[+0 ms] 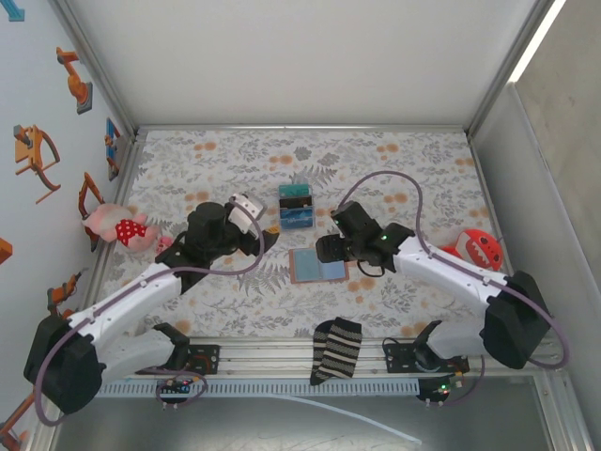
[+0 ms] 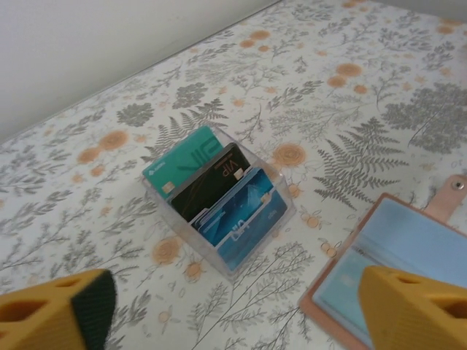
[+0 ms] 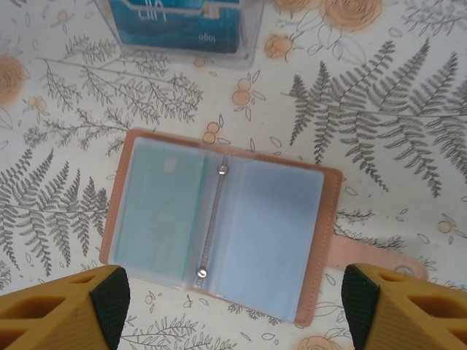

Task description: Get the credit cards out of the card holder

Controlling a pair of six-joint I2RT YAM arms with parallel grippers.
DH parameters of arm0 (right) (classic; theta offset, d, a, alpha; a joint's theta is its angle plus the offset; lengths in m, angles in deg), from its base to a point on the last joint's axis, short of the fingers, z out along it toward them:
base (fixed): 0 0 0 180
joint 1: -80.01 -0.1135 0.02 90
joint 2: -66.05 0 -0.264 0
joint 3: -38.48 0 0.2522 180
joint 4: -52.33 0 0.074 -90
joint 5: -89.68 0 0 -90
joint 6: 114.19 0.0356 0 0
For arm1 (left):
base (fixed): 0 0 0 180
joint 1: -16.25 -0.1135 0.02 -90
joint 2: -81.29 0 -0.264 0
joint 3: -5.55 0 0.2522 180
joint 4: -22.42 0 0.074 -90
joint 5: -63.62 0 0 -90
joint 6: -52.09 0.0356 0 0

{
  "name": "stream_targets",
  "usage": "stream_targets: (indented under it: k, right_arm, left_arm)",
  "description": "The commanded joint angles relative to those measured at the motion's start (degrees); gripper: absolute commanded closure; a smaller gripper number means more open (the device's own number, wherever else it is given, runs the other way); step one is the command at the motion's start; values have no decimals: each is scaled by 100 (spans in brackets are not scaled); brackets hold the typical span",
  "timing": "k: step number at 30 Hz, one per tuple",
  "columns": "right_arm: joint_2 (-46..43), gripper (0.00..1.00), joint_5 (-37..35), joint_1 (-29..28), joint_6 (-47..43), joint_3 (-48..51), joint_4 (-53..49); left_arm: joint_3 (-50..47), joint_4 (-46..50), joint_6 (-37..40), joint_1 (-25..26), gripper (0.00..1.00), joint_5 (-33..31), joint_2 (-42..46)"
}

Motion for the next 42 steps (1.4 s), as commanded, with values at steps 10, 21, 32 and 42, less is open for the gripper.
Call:
stream_targets:
  k: [10, 21, 32, 42]
  right_arm:
    - [932, 24, -212, -430, 146, -744, -187]
    - [1900, 32, -258, -820, 67, -1371, -472]
    - [2767, 33, -466, -1047, -5, -1830, -910]
    - [2995, 32, -432, -1050, -3, -1875, -926]
  left_arm:
    - [-393, 938, -2073, 46, 3, -2000, 1284]
    - [-810, 532, -2528, 31, 3, -3010, 1729]
    - [-705, 595, -2684, 8, 3, -3275, 1427]
    - [-550, 674, -2727, 0, 3, -3338, 1154]
